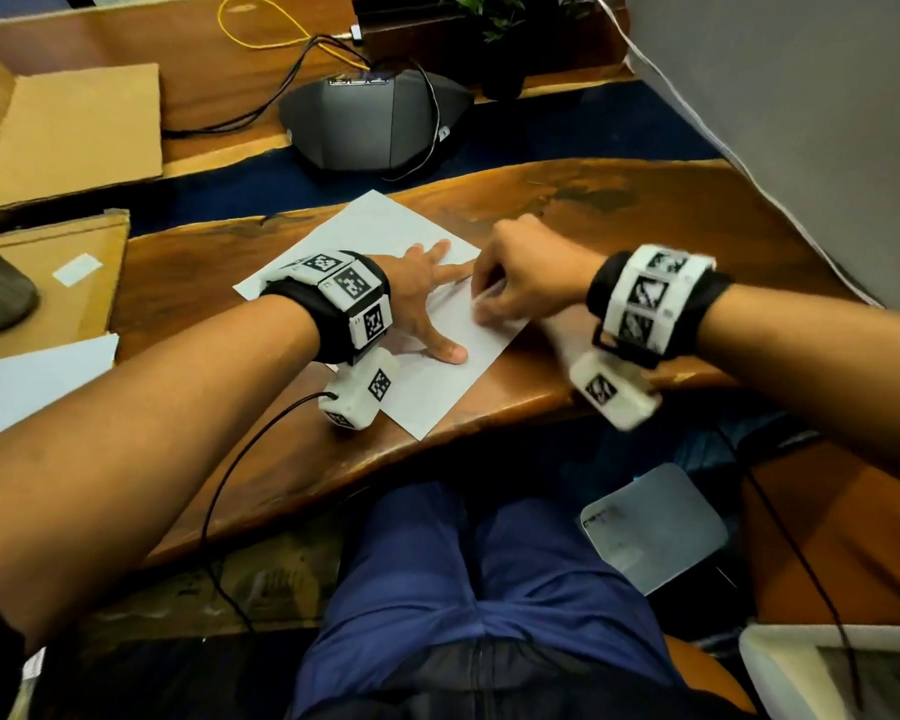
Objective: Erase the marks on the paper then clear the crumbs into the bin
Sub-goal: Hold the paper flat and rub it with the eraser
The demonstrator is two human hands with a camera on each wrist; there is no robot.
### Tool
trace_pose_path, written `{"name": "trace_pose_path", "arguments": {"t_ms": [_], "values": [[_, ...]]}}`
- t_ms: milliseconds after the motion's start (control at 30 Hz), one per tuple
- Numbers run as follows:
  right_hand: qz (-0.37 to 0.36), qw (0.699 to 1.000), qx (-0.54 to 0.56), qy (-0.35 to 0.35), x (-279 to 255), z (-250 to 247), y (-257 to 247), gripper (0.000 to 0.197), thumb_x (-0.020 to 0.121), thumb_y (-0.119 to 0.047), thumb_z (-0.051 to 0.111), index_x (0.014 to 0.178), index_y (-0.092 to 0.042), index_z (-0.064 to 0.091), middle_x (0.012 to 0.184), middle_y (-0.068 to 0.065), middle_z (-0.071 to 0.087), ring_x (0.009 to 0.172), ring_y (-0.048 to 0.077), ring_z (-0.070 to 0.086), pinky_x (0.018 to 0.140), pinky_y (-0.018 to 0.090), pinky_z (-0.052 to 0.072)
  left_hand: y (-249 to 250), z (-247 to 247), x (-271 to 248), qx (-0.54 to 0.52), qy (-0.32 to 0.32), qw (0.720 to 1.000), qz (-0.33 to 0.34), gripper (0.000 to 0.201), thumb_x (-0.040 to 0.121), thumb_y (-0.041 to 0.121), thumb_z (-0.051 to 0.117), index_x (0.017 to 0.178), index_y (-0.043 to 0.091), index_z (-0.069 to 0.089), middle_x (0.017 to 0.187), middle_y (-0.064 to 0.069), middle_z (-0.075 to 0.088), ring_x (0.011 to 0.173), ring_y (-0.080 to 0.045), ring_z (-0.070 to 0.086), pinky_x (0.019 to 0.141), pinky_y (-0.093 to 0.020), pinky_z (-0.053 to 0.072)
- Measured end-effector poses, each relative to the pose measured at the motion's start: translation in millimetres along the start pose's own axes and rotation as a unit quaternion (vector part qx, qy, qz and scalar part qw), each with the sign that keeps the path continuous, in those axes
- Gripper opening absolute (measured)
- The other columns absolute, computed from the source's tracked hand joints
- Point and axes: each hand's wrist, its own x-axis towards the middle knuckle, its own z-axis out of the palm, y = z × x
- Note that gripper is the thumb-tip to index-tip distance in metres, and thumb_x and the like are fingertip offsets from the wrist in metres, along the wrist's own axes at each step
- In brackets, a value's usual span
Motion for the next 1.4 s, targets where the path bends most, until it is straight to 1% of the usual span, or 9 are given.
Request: {"name": "trace_pose_path", "arguments": {"t_ms": [133,300,467,600,767,933,1067,1233,1400], "values": [[0.064,0.997,0.018,0.048,12,-11,20,0.011,0.078,-0.025,0.081,0.082,-0.015,0.080,0.081,0.000,0.075,0.082,0.019,0.068,0.073,0.035,0.059,3,1,-1,0.009,0.005,1.000,0.002,0.123,0.062,0.073,0.072,0.151,0.049,-0.009,0.163,0.005,-0.017,0.151,-0.024,-0.007,0.118,-0.058,0.014],[-0.015,0.999,0.011,-0.028,-3,0,-4,0.009,0.075,-0.025,0.080,0.078,-0.017,0.079,0.072,-0.005,0.073,0.066,0.010,0.066,0.058,0.025,0.053,2,1,-2,0.017,0.010,1.000,0.006,0.121,0.064,0.074,0.070,0.153,0.045,-0.007,0.164,0.003,-0.016,0.151,-0.025,-0.006,0.119,-0.056,0.015],[0.034,0.998,-0.009,0.052,13,-9,9,0.014,0.077,-0.024,0.081,0.088,-0.014,0.081,0.084,0.002,0.075,0.078,0.018,0.066,0.064,0.028,0.052,4,1,-4,0.021,0.015,1.000,0.002,0.121,0.063,0.073,0.071,0.152,0.047,-0.007,0.164,0.003,-0.014,0.151,-0.025,-0.002,0.118,-0.056,0.018],[-0.028,0.999,0.008,-0.040,-2,1,-7,0.011,0.078,-0.027,0.082,0.085,-0.019,0.079,0.081,-0.006,0.073,0.073,0.009,0.066,0.065,0.024,0.054,3,0,-3,0.020,0.012,1.000,-0.005,0.121,0.061,0.077,0.069,0.152,0.048,-0.005,0.164,0.003,-0.015,0.151,-0.026,0.002,0.117,-0.056,0.021],[0.043,0.998,0.011,0.046,18,-10,13,0.010,0.078,-0.025,0.083,0.086,-0.019,0.080,0.085,-0.001,0.075,0.078,0.014,0.066,0.062,0.023,0.049,5,-1,-3,0.022,0.009,1.000,-0.005,0.124,0.061,0.075,0.072,0.151,0.049,-0.008,0.164,0.004,-0.015,0.151,-0.025,-0.004,0.118,-0.058,0.018],[-0.019,0.999,0.007,-0.044,2,-4,-4,0.012,0.079,-0.026,0.082,0.087,-0.017,0.080,0.082,-0.005,0.074,0.076,0.010,0.067,0.069,0.027,0.058,2,-1,-1,0.016,0.004,1.000,0.001,0.123,0.061,0.076,0.071,0.152,0.048,-0.007,0.163,0.003,-0.017,0.151,-0.026,-0.005,0.117,-0.059,0.017],[0.042,0.998,0.010,0.040,20,-14,12,0.009,0.077,-0.025,0.083,0.083,-0.019,0.080,0.081,-0.002,0.075,0.078,0.016,0.068,0.069,0.031,0.058,3,1,-1,0.012,0.008,1.000,0.004,0.124,0.061,0.074,0.073,0.151,0.049,-0.008,0.164,0.003,-0.015,0.151,-0.025,-0.005,0.117,-0.059,0.018],[-0.036,0.998,0.004,-0.055,4,-2,-12,0.010,0.078,-0.025,0.082,0.084,-0.018,0.079,0.079,-0.007,0.073,0.072,0.008,0.067,0.064,0.022,0.055,1,0,0,0.013,-0.004,1.000,0.011,0.123,0.063,0.074,0.071,0.153,0.043,-0.008,0.162,0.002,-0.021,0.151,-0.025,-0.011,0.118,-0.059,0.015],[0.028,0.999,-0.005,0.028,25,-12,7,0.010,0.077,-0.027,0.083,0.083,-0.019,0.081,0.077,-0.004,0.073,0.081,0.016,0.066,0.062,0.026,0.052,0,1,3,0.021,0.001,1.000,0.009,0.123,0.062,0.076,0.070,0.153,0.044,-0.007,0.163,0.002,-0.019,0.150,-0.025,-0.011,0.116,-0.061,0.018]]}}
